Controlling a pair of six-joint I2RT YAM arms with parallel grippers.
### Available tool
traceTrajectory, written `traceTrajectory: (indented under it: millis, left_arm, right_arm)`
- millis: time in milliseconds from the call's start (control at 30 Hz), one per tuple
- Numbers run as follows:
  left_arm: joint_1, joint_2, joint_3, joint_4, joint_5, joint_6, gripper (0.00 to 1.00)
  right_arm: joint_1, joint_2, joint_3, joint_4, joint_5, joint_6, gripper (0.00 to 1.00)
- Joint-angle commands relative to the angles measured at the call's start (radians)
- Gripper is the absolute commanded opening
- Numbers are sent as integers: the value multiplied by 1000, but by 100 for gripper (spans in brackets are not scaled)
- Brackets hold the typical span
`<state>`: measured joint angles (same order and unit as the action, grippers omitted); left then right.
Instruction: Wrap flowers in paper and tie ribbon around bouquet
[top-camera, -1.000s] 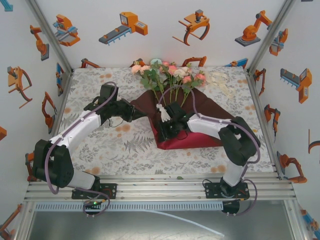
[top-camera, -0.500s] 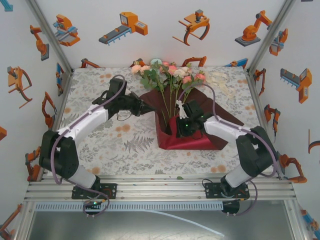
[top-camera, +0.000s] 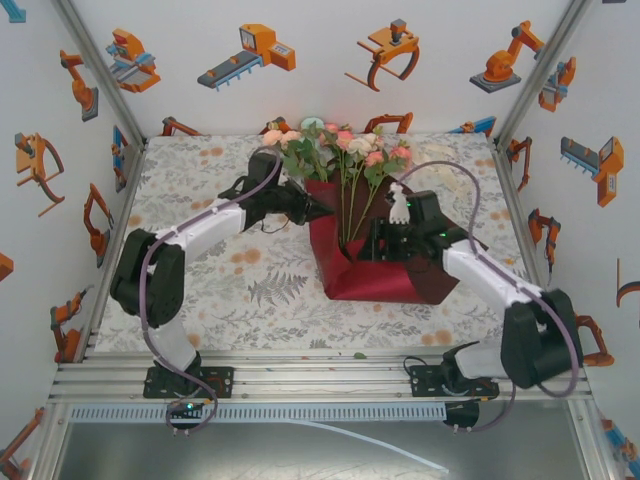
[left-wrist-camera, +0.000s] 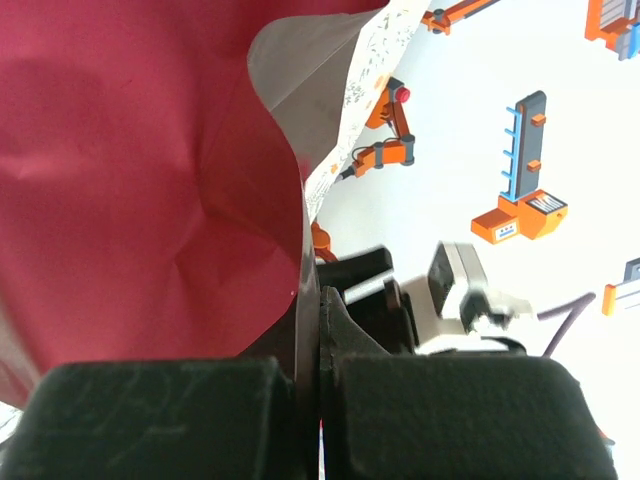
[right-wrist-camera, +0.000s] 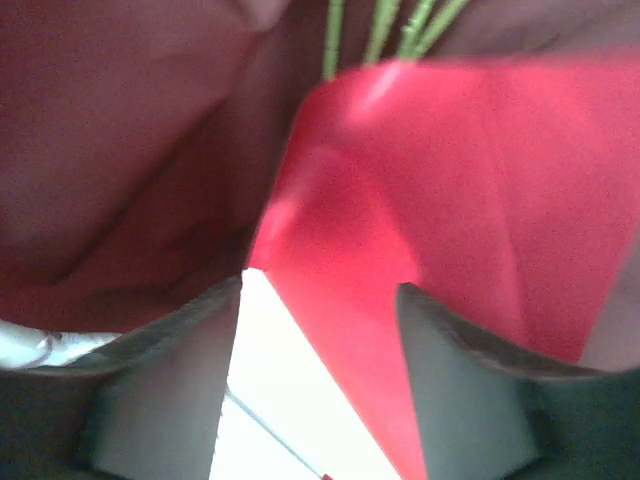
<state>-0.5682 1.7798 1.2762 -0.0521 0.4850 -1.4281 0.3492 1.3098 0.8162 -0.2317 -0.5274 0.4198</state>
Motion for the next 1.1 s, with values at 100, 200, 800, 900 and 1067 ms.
traceTrajectory:
  millis: [100,200,800,900,1067]
  left_arm:
    - [-22,57,78,60,0,-31,0]
    - [-27,72,83,74,0,-40,0]
    - [-67,122,193,31,-22,36,12]
    - [-50,105,206,30,-31,80,33]
    - [6,5,140,73,-44,195,51]
  right_arm:
    - [-27,-164,-71,27,-293,268,99]
    - [-27,-193,-64,41,-310,276,99]
    - [54,170,94,65,-69,239,60]
    - [53,170,89,1,-40,186,40]
    - [54,164,79,4,-101,166,24]
